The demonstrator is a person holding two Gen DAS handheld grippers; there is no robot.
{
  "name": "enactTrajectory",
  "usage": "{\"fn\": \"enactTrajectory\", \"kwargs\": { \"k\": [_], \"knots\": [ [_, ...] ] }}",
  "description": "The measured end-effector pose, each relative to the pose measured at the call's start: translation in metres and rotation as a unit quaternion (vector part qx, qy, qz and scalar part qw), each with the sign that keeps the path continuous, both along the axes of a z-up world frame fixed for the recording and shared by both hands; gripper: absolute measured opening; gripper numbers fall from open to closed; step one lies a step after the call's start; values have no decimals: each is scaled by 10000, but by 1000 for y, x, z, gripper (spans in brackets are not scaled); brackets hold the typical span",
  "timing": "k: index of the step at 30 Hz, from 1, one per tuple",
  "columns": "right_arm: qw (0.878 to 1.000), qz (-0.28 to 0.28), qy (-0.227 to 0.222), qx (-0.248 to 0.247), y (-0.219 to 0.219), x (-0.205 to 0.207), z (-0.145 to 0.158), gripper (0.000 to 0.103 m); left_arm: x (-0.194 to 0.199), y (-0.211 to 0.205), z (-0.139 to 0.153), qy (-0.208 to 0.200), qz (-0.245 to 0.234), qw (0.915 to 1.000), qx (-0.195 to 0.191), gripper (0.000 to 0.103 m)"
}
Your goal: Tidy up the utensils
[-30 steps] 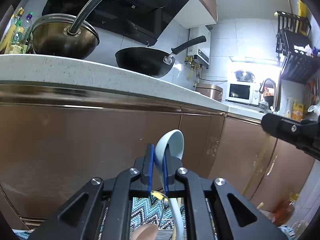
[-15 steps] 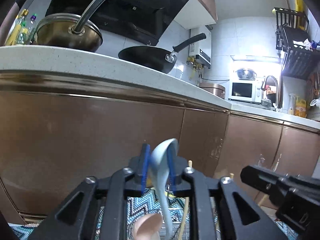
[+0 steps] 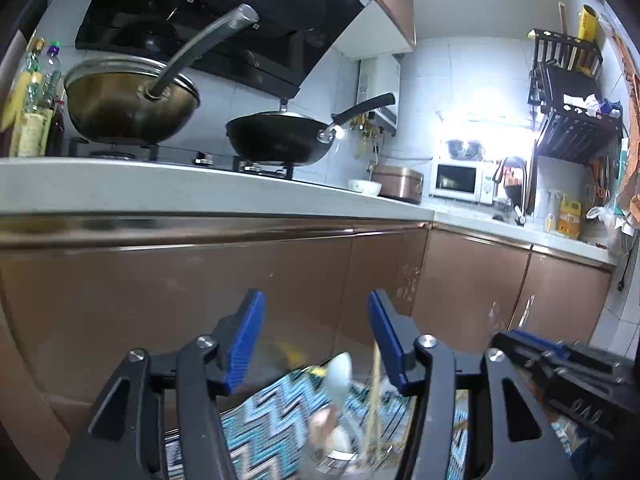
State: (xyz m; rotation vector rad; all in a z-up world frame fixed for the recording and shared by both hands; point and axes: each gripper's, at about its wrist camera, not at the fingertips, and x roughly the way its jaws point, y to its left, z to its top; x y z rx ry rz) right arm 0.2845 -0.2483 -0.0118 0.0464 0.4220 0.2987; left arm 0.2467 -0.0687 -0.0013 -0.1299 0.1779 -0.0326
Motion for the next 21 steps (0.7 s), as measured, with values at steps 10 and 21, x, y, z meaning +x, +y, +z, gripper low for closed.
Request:
{"fn": "enactTrajectory", "kwargs": {
  "k": [10,21],
  "knots": [
    [9979,-437,-227,-431,6,-97,30,53,-67,65,29,556,-11,9981,249,66],
    [9876,-1464,-304,-469,-9,-176,41,92,-121,87,48,552,-89,9981,276,70]
  ]
}}
